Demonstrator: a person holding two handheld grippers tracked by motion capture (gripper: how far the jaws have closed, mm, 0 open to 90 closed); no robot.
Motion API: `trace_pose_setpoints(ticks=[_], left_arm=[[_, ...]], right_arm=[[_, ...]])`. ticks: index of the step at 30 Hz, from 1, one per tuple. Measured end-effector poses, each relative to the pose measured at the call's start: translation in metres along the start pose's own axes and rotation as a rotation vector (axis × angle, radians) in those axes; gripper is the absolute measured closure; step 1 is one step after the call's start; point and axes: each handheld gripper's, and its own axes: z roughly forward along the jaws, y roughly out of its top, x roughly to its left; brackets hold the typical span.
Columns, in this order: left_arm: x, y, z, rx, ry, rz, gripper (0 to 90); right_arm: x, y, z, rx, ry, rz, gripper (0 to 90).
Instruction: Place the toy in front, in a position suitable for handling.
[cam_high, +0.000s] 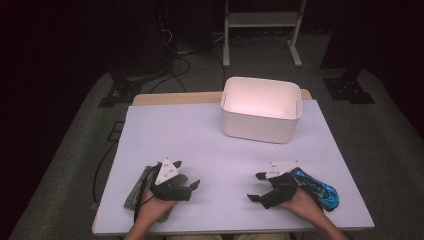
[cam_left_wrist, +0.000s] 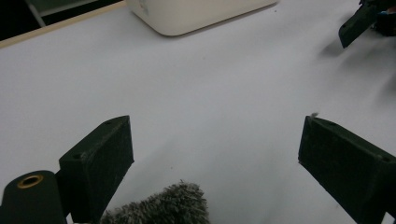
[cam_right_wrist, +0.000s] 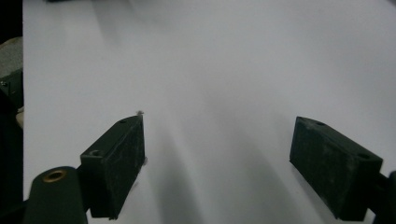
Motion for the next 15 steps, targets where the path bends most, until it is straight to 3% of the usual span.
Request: trace_pose_setpoints(ticks=[7,15], left_arm=[[0.001,0.0,-0.001,0.001,-0.002,-0.007,9.6],[-0.003,0.0,0.0,0.015,-0.011,-0.001,9.6]], right_arm=[[-0.005,0.005,-0.014,-0.015,0.008,0.005,16.9],[-0.014,0.004,-0.045,-0.042,-0.024,0.015,17.0]])
